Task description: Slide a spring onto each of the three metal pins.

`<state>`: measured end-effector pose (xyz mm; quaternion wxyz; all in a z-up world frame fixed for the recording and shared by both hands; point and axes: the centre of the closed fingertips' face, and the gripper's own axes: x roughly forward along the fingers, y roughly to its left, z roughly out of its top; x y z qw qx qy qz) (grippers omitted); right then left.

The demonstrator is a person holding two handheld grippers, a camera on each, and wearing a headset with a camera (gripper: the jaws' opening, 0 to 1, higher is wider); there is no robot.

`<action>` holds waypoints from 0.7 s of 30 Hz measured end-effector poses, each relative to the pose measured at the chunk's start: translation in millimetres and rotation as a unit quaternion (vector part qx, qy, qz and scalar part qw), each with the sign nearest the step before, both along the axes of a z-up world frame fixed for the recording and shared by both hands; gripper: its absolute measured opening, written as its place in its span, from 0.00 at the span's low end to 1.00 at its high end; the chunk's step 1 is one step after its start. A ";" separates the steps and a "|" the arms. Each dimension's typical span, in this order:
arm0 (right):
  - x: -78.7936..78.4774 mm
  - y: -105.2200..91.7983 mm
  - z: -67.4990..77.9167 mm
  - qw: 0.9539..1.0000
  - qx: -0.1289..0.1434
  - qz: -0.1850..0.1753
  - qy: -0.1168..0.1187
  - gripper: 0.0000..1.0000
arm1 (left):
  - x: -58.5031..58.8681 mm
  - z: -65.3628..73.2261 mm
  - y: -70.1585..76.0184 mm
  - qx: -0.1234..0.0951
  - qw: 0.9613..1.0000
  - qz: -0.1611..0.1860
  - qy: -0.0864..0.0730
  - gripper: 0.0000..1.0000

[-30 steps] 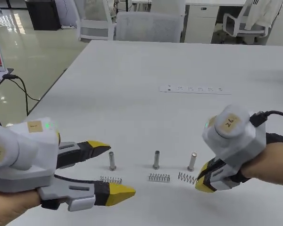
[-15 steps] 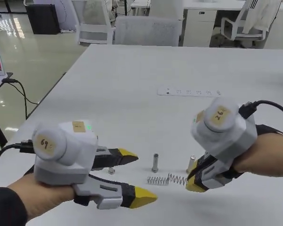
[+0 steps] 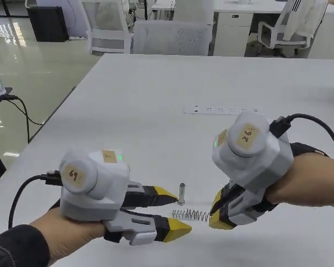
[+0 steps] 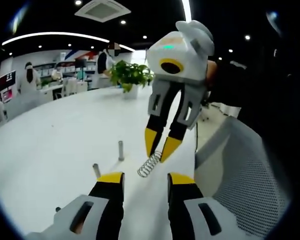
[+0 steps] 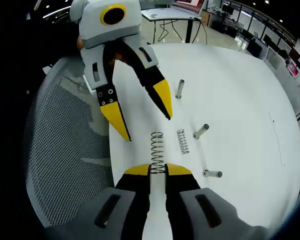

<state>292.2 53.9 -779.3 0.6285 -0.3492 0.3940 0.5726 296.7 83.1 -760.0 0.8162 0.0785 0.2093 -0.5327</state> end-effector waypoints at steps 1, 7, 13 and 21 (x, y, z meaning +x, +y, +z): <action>-0.8 0.9 0.3 1.000 0.000 0.003 -0.001 0.07 | -1.1 -0.8 -0.6 0.001 1.000 -0.002 -0.001 0.25; -6.9 5.9 1.5 1.000 -0.003 0.022 0.000 0.07 | -3.4 -1.3 -3.8 0.002 1.000 -0.012 -0.011 0.19; -11.6 8.9 1.8 0.999 -0.004 0.042 0.000 0.07 | -6.0 -2.5 -6.3 0.003 1.000 -0.022 -0.015 0.12; -15.5 9.6 -0.6 0.998 -0.010 0.059 -0.002 0.07 | -11.3 -7.4 -8.8 0.016 0.999 -0.039 -0.019 0.05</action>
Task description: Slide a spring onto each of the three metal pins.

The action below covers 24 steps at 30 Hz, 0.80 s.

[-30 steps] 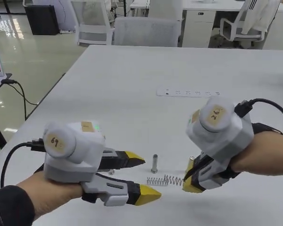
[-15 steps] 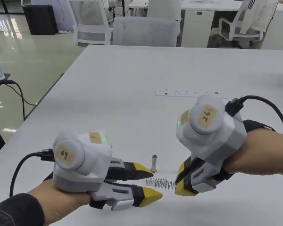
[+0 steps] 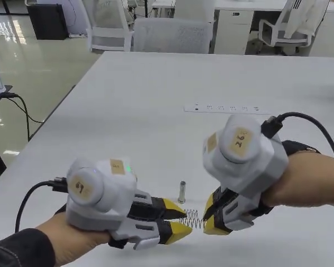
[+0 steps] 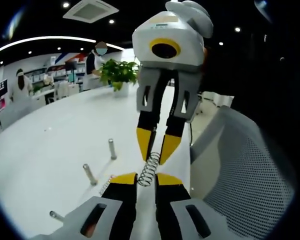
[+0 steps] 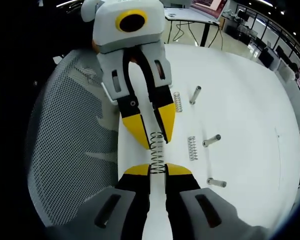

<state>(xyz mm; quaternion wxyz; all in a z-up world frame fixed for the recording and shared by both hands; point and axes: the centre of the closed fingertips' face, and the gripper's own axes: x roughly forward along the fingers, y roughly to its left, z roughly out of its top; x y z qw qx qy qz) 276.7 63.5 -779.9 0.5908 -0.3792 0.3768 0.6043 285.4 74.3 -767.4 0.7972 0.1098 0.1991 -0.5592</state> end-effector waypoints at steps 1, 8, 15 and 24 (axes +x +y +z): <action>-0.5 -0.3 -0.4 1.000 -0.001 0.002 0.000 0.07 | -0.9 -0.7 -0.4 0.001 1.000 -0.002 0.001 0.05; -1.5 0.3 6.7 1.000 0.007 -0.003 0.003 0.07 | -4.2 -7.4 -2.1 0.028 0.999 -0.016 -0.019 0.05; -2.0 6.9 18.0 1.000 0.017 -0.003 -0.008 0.07 | -2.3 -8.0 -0.2 0.035 0.999 -0.016 -0.025 0.03; -1.0 20.4 33.9 0.999 0.033 0.005 -0.030 0.07 | -1.2 -4.7 0.2 0.029 0.999 -0.011 -0.026 0.03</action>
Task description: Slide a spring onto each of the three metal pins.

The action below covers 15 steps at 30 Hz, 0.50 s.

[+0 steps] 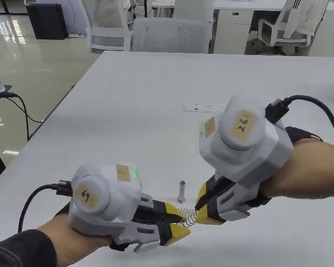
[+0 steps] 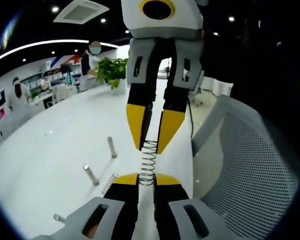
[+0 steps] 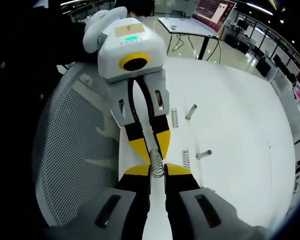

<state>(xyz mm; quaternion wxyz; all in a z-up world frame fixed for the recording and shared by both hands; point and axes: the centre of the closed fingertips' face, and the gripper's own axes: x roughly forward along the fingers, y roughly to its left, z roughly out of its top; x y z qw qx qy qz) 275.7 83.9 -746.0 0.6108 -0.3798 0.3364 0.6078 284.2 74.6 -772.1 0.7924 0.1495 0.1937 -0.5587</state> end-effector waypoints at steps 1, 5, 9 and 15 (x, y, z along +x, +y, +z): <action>-0.5 2.4 2.0 1.000 0.004 0.002 -0.002 0.07 | 0.0 0.2 0.0 -0.001 1.000 0.000 0.001 0.03; -2.2 10.9 8.4 1.000 0.018 0.006 -0.007 0.06 | -1.2 1.2 -1.8 -0.005 1.000 -0.001 0.003 0.02; -3.4 19.3 12.1 0.999 0.034 0.009 -0.008 0.06 | -2.0 3.5 -3.7 -0.011 1.000 -0.003 0.004 0.02; -3.7 19.4 10.1 0.999 0.032 0.013 -0.008 0.07 | -3.0 1.5 -2.9 -0.009 1.000 -0.002 0.011 0.02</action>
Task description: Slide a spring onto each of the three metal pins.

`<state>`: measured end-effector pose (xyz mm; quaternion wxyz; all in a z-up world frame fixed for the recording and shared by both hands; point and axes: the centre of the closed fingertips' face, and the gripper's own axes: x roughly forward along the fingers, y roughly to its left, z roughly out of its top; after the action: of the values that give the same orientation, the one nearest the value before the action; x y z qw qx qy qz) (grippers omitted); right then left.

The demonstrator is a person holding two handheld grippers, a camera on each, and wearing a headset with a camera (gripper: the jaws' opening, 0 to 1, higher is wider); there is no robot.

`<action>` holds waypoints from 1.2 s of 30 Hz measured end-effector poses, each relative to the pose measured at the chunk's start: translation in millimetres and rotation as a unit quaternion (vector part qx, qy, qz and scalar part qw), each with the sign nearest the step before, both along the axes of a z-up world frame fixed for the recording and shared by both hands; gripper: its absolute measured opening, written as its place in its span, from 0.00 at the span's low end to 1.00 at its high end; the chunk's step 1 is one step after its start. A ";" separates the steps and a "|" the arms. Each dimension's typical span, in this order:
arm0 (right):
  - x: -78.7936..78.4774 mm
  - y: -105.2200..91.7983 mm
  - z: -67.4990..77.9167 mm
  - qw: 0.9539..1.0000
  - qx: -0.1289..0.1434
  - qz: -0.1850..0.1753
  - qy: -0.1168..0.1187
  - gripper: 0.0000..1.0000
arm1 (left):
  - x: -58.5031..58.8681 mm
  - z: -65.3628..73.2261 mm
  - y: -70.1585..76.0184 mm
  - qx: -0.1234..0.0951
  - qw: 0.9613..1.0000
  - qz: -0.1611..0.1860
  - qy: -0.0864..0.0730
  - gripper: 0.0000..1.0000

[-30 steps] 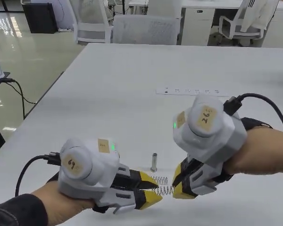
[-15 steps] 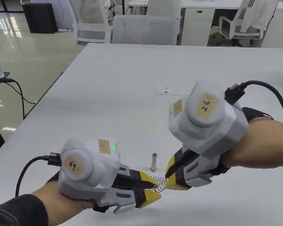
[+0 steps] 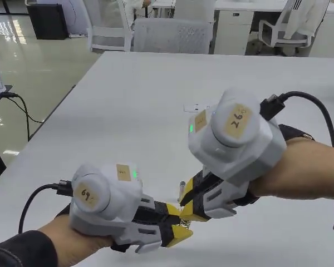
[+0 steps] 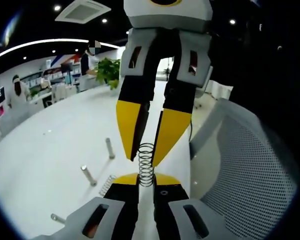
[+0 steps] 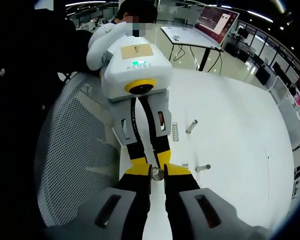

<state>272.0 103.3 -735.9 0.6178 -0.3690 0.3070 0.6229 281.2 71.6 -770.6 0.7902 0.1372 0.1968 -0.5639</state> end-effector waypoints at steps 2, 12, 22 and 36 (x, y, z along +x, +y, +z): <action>-1.0 -1.5 -0.8 1.000 -0.004 0.000 0.004 0.07 | -0.6 -1.1 -0.4 0.002 1.000 -0.002 0.001 0.02; -5.4 -10.1 -17.7 0.999 -0.046 -0.006 0.029 0.13 | -3.1 -1.8 -2.1 0.006 1.000 -0.007 0.002 0.02; -4.8 -12.7 -26.1 0.997 -0.068 -0.008 0.044 0.09 | -4.5 0.2 -4.6 0.004 1.000 -0.011 -0.001 0.02; -0.6 -12.6 -23.7 0.996 -0.067 -0.021 0.047 0.08 | -1.6 -3.0 -1.9 0.000 1.000 0.000 0.011 0.09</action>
<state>271.4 90.7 -759.7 0.5892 -0.3734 0.3845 0.6046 279.6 69.8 -773.6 0.7883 0.1310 0.2051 -0.5650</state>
